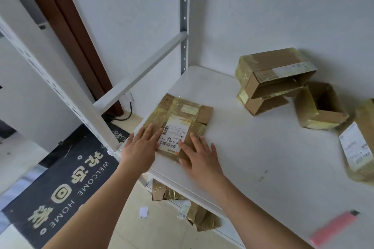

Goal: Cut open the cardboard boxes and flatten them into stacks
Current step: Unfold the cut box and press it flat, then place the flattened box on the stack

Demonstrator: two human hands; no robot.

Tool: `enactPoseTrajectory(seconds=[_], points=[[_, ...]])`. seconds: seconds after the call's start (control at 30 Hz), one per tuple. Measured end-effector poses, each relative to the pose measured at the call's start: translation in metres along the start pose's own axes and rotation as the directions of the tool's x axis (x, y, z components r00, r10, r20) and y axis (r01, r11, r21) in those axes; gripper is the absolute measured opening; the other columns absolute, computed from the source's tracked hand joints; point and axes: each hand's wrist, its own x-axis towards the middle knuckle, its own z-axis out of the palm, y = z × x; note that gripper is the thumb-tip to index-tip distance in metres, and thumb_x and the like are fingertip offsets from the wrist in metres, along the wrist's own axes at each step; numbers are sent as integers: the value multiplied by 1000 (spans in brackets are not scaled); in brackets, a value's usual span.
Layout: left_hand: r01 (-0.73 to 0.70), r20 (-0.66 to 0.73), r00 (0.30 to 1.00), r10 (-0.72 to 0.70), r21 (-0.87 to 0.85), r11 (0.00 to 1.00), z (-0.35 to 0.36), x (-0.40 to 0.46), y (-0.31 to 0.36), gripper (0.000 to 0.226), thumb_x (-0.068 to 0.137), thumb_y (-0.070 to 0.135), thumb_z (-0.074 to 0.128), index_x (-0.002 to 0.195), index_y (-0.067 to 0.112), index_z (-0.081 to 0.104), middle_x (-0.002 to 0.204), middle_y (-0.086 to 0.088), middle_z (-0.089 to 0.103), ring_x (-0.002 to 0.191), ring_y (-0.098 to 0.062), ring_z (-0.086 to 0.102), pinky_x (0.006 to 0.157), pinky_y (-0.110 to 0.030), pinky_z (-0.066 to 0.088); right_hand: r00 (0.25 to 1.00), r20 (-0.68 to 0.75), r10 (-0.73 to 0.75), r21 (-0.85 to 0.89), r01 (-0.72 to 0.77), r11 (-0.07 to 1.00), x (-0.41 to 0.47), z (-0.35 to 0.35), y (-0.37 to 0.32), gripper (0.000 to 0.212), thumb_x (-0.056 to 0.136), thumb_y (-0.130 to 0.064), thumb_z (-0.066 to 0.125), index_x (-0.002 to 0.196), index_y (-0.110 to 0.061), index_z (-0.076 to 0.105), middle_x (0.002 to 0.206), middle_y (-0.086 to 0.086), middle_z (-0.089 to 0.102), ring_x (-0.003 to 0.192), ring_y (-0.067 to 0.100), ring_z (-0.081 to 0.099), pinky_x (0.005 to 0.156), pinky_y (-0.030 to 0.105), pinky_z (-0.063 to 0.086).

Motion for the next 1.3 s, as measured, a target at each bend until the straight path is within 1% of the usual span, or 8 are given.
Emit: enactPoseTrajectory(seconds=[0.23,0.37,0.53,0.63,0.73,0.93,1.17,1.3], points=[[-31,19,999,33,-83,996,4,5,-11,54,106,40,24,154,43,-2,164,8,-10,151,-19,-7,122,-46,3,996,-5,-84,-95,83,992,8,-9,8,54,100,-53,36,151,-39,26,165,3,7,151,31,8,122,48,2],[-16,55,998,22,-114,993,-3,10,-9,56,104,34,36,154,39,11,164,6,-1,151,-22,1,120,-53,14,997,42,-59,78,55,995,8,-10,7,52,98,-47,46,148,-38,34,164,-2,10,151,25,4,121,50,9],[-25,81,996,31,-75,997,-34,18,4,42,97,37,51,138,26,46,144,2,42,119,-25,53,95,-46,50,988,150,-23,299,-23,954,3,-33,17,41,100,-28,51,141,-34,47,163,-10,15,151,13,6,121,52,-2],[-70,-92,993,74,40,997,-58,15,16,34,101,34,45,133,22,48,131,1,52,101,-21,61,75,-36,54,1000,-20,-15,257,20,966,-6,-54,22,38,99,-20,52,136,-27,55,152,-4,39,141,14,34,120,47,16],[-168,-271,946,178,59,984,-82,15,30,37,103,37,39,137,22,44,136,2,50,111,-19,58,80,-33,53,979,-202,-31,143,60,988,-18,-81,31,38,96,-14,51,133,-22,58,133,0,54,121,20,51,108,35,36],[-339,-405,837,368,145,930,-116,16,72,59,103,47,30,156,26,16,164,-8,10,150,-27,14,120,-43,18,901,-433,27,26,-18,1000,-36,-123,63,39,93,-13,56,132,-20,58,132,3,54,126,22,47,108,33,38],[-401,-404,804,437,176,899,-126,40,132,58,104,50,23,155,24,14,162,-7,10,148,-28,16,116,-42,25,764,-639,88,-91,-189,978,-37,-156,93,36,88,-14,64,124,-17,61,129,8,53,119,28,47,99,42,47],[-402,-456,779,431,166,901,-123,60,156,55,104,48,23,152,21,23,155,-6,28,138,-25,34,106,-38,37,672,-721,170,-43,-288,957,-27,-164,115,53,90,-23,63,140,-19,49,140,16,43,123,34,43,97,46,49]])
